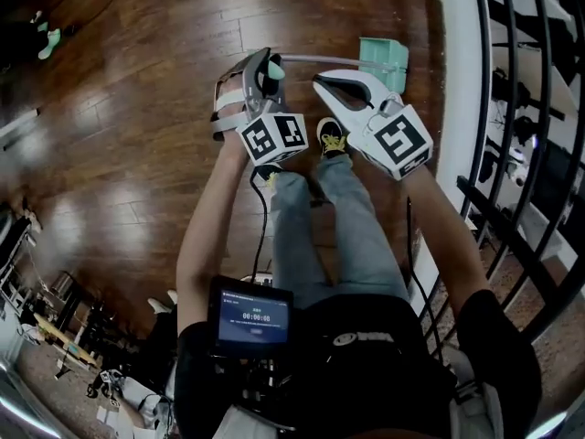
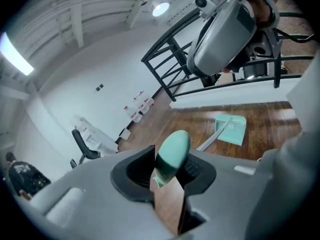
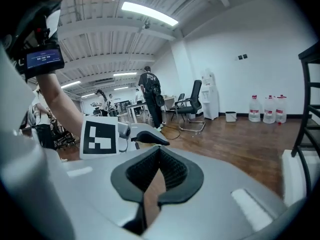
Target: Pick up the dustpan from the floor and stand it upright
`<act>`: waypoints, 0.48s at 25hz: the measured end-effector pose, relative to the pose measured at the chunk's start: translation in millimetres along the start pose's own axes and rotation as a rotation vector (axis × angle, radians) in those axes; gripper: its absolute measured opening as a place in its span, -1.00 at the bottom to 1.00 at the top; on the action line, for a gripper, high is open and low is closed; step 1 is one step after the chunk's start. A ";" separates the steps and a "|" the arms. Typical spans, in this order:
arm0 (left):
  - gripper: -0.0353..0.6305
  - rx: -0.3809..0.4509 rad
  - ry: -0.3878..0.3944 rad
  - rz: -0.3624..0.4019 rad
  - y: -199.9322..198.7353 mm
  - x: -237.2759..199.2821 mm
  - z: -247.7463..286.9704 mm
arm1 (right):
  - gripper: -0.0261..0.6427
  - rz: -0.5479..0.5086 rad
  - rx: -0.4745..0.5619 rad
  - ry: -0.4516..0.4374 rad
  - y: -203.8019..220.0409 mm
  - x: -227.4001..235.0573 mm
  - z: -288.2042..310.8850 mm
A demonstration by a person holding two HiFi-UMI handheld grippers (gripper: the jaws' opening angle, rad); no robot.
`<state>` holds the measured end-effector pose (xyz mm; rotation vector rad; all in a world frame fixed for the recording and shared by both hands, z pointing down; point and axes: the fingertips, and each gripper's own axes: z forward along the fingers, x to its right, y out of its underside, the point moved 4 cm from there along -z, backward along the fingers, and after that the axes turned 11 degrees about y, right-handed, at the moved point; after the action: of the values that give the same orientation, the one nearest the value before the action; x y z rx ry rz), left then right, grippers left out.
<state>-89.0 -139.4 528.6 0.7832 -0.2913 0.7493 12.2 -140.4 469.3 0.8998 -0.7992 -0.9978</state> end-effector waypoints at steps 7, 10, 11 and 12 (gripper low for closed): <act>-0.55 0.128 0.025 0.333 -112.4 55.0 0.4 | -0.91 0.076 0.074 0.142 6.9 51.5 -71.8; -0.59 0.183 -0.065 0.608 -147.9 84.8 -0.3 | -0.91 0.107 0.078 0.220 18.9 68.6 -97.1; -0.59 0.204 -0.106 0.683 -157.6 92.6 -0.4 | -0.91 0.116 0.077 0.245 22.6 73.6 -103.3; -0.59 0.225 -0.143 0.738 -166.4 99.9 -0.6 | -0.91 0.125 0.075 0.268 26.4 78.3 -109.2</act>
<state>99.0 -167.6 489.6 0.9514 -0.6505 1.4402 143.3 -178.7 459.6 1.0115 -0.6597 -0.7237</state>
